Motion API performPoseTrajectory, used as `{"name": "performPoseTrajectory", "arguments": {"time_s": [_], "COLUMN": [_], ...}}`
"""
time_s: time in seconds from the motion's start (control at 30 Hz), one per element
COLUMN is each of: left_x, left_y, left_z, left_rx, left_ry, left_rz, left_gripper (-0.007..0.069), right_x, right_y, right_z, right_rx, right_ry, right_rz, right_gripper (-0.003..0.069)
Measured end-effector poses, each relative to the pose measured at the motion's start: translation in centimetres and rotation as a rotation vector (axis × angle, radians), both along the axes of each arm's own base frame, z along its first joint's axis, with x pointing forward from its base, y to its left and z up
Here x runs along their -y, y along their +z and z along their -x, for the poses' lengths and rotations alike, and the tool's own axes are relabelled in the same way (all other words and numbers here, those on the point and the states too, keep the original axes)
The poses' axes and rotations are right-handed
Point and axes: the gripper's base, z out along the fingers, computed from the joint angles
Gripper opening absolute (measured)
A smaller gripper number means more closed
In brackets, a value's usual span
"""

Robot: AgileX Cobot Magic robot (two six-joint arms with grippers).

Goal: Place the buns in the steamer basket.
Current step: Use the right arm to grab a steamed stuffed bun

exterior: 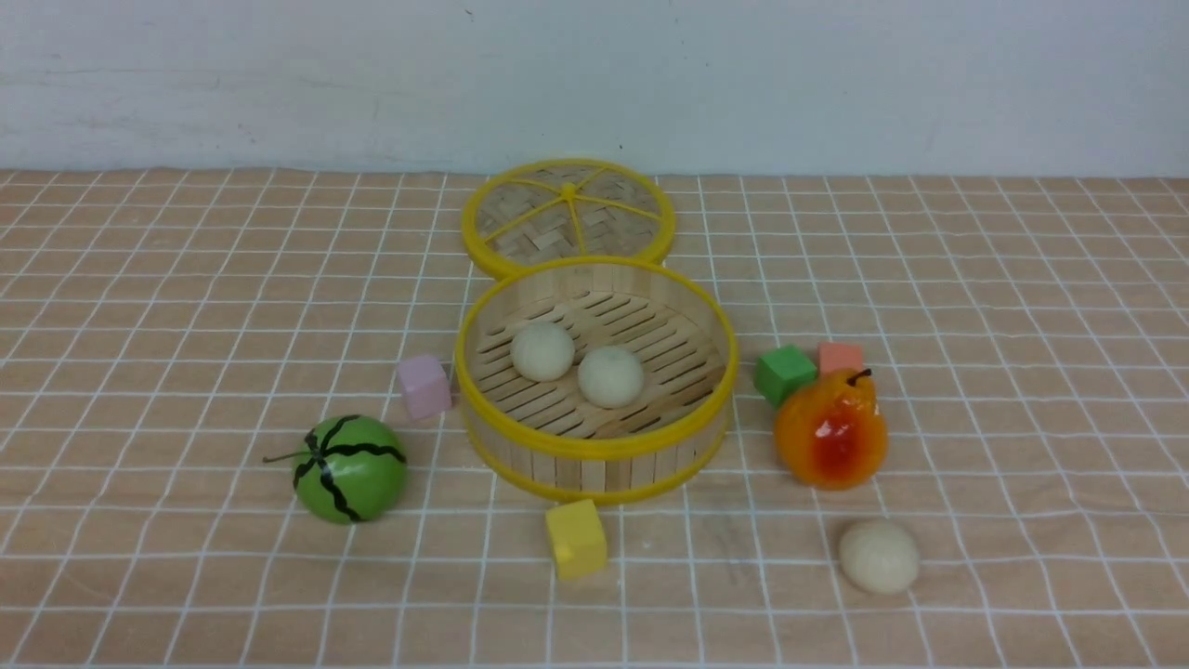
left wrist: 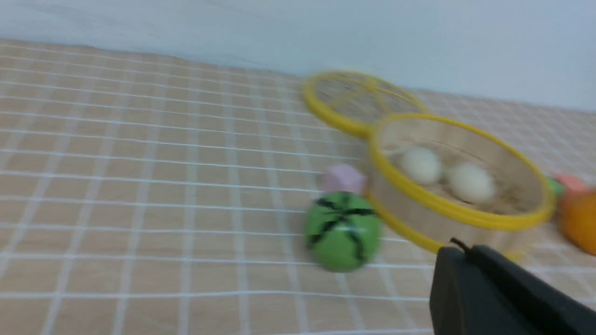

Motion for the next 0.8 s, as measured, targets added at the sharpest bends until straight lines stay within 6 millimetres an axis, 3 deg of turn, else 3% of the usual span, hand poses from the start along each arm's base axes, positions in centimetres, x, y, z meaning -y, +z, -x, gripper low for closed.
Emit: {"name": "performPoseTrajectory", "arguments": {"time_s": [0.03,0.2,0.27,0.8], "left_x": [0.0,-0.5,-0.5,-0.5], "left_y": [-0.2,-6.4,-7.7,-7.5], "left_z": [-0.1,-0.8,-0.9,-1.0], "left_rx": [-0.005,-0.169,-0.214,-0.171], "left_ry": [0.007,0.117,0.125,0.122], "left_rz": [-0.001,-0.013,-0.014,-0.005], "left_gripper": [-0.0013,-0.0013,-0.0013,-0.0002], "right_x": [0.0,0.0,0.0,0.0], "right_y": [0.0,0.0,0.0,0.0], "right_z": [0.0,0.0,0.0,0.0], "right_rx": [0.000,0.000,0.000,0.000], "right_ry": [0.000,0.000,0.000,0.000], "right_rz": [0.000,0.000,0.000,0.000], "right_gripper": [0.0239,0.0239,0.0239,0.0239]}}
